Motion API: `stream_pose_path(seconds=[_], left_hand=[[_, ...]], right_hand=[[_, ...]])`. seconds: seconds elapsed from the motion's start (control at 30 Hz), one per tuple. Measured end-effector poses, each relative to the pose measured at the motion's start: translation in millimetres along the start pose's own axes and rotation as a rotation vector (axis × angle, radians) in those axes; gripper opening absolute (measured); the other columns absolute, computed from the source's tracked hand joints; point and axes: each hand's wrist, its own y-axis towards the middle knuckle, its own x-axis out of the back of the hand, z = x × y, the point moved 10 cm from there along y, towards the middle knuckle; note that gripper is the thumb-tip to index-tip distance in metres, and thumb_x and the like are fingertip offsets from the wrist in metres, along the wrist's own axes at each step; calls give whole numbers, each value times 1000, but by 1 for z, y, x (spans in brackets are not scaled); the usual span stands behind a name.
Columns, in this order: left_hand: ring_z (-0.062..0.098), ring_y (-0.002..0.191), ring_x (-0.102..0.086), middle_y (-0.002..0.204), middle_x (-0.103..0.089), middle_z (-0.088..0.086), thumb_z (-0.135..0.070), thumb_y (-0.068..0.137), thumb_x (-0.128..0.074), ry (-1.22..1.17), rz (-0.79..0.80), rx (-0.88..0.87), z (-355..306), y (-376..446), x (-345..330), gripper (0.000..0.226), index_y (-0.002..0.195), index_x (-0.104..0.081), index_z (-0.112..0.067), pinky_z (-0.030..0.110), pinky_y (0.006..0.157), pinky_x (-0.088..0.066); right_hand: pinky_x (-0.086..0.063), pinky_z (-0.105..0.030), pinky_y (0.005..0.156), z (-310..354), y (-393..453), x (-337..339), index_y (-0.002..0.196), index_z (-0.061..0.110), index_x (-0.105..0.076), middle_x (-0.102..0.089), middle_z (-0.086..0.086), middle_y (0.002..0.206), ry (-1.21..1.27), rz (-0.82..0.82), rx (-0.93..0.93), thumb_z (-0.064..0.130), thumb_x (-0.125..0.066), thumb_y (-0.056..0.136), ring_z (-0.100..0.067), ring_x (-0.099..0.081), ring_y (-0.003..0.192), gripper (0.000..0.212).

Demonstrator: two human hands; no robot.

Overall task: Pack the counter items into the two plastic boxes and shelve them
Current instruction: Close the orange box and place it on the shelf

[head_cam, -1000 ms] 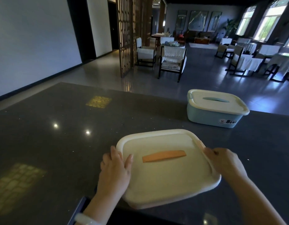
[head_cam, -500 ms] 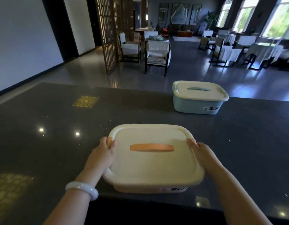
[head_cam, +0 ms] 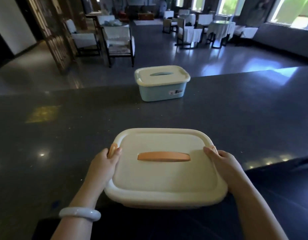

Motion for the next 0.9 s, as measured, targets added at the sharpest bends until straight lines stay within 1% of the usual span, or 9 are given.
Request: stream_pose_path(seconds=[0.07, 0.23, 0.33, 0.43, 0.57, 0.67, 0.77, 0.8, 0.9], left_hand=[[21, 63, -57, 68, -59, 5, -52, 91, -53, -15, 37, -36, -27, -4, -30, 42, 74, -55, -14, 32, 53, -36], [20, 61, -56, 67, -58, 5, -54, 91, -52, -3, 180, -153, -111, -27, -118, 44, 74, -55, -13, 31, 52, -36], [24, 63, -59, 70, -63, 10, -52, 90, -56, -56, 288, -219, -171, -51, -182, 45, 77, -59, -9, 33, 54, -41], [26, 63, -59, 68, -63, 11, -47, 90, -60, -107, 360, -308, -240, -81, -239, 43, 76, -60, -6, 34, 56, -42], [23, 62, -61, 72, -67, 12, -43, 88, -64, -207, 495, -361, -319, -128, -314, 39, 82, -64, -5, 32, 54, -44], [17, 58, -62, 68, -68, 5, -40, 87, -68, -294, 593, -383, -368, -162, -364, 31, 83, -67, -9, 27, 49, -45], [13, 54, -60, 63, -66, 0, -39, 87, -68, -313, 694, -427, -414, -194, -411, 29, 80, -67, -11, 23, 46, -41], [13, 54, -60, 63, -66, 0, -38, 87, -68, -313, 723, -444, -429, -203, -426, 29, 79, -67, -11, 24, 47, -41], [13, 53, -59, 60, -66, -1, -35, 87, -69, -320, 817, -476, -469, -224, -473, 29, 78, -67, -8, 25, 47, -43]], right_hand=[[-52, -34, 63, -13, -4, 35, 94, 6, -67, -71, -14, 92, 20, -30, -13, 53, -66, 80, -31, -68, 82, 49], [-52, -28, 53, -60, -10, 142, 89, 10, -68, -71, -10, 83, 75, -172, -63, 48, -70, 81, -19, -66, 68, 39], [-51, -27, 51, -93, -18, 217, 88, 12, -68, -70, -7, 79, 125, -273, -75, 46, -71, 80, -20, -67, 69, 35], [-48, -24, 46, -122, -29, 296, 87, 9, -68, -69, -7, 76, 145, -381, -79, 47, -71, 80, -17, -64, 64, 39], [-48, -24, 48, -155, -49, 390, 86, 13, -68, -69, -6, 79, 188, -525, -76, 48, -69, 81, -18, -65, 68, 35], [-47, -20, 45, -179, -70, 450, 86, 12, -67, -68, -7, 80, 227, -643, -78, 44, -70, 82, -17, -63, 67, 33], [-56, -37, 62, -201, -87, 498, 88, 6, -67, -69, -14, 85, 266, -723, -92, 41, -70, 83, -25, -65, 74, 36], [-56, -39, 64, -209, -91, 511, 89, 5, -67, -69, -16, 86, 290, -747, -98, 41, -70, 83, -27, -65, 75, 36], [-55, -34, 56, -235, -96, 544, 89, 5, -68, -71, -16, 87, 356, -824, -119, 39, -71, 83, -26, -66, 73, 34]])
